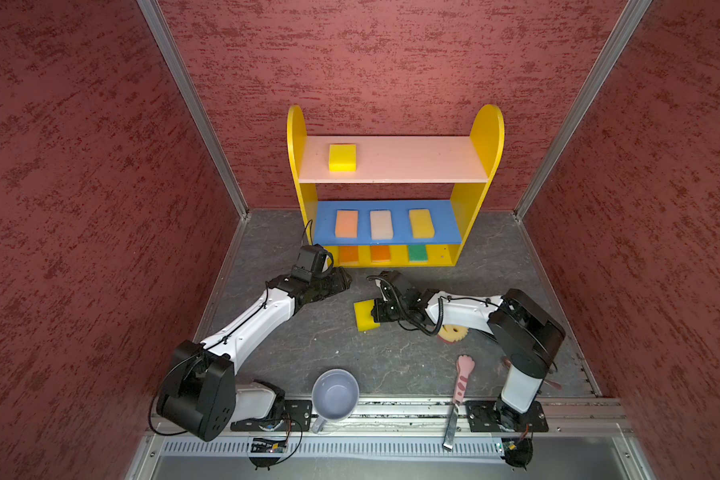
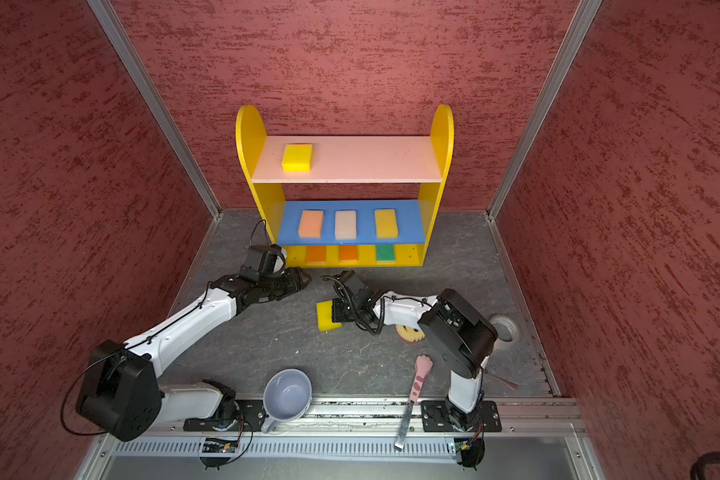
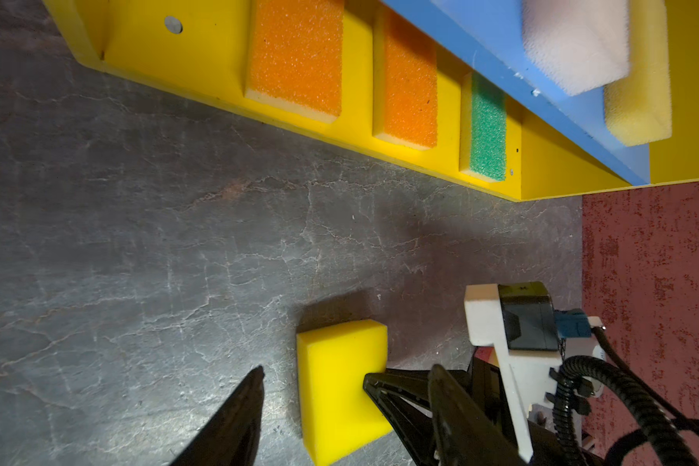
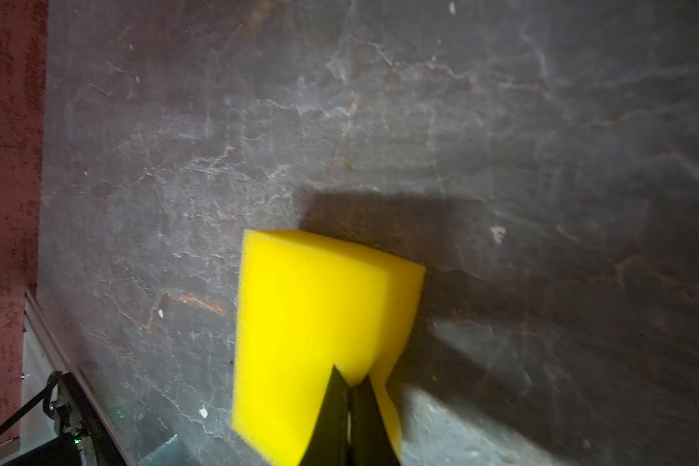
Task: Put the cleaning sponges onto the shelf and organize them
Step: 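Grasp the bright yellow sponge with the right gripper while the left gripper hovers nearby, then lift the bright yellow sponge with the right gripper onto the pink upper shelf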
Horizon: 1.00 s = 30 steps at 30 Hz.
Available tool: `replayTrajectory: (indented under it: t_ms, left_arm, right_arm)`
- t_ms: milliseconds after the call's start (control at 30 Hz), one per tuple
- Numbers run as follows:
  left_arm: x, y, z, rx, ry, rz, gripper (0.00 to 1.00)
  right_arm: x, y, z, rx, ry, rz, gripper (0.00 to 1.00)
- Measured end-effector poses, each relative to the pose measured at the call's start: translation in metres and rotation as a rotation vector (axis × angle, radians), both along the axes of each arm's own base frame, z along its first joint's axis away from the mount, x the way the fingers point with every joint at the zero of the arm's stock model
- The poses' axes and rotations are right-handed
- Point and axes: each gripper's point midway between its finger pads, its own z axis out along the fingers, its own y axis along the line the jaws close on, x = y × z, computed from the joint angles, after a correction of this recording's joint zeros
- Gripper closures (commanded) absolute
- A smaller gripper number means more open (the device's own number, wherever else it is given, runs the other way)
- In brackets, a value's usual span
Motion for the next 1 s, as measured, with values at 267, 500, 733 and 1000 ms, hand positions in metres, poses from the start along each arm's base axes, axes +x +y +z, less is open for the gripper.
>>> replayTrajectory:
  t_ms: [267,500,733,1000]
  left_arm:
    - [0.002,0.008,0.070,-0.018,-0.186,0.014,0.33]
    - [-0.001,0.030,0.129,-0.024,-0.351,0.063,0.32]
    - [-0.016,0.063,0.149,-0.004,-0.409,0.145,0.32]
    - [-0.021,0.079,0.137,0.020,-0.363,0.187,0.32]
  right_arm:
    - [0.044,0.001,0.138,-0.010,-0.338,-0.007,1.00]
    - [0.084,-0.036,0.300,0.044,-0.671,-0.132,1.00]
    - [0.109,-0.071,0.399,0.018,-0.880,-0.232,1.00]
    - [0.152,-0.079,0.449,-0.003,-0.990,-0.279,1.00]
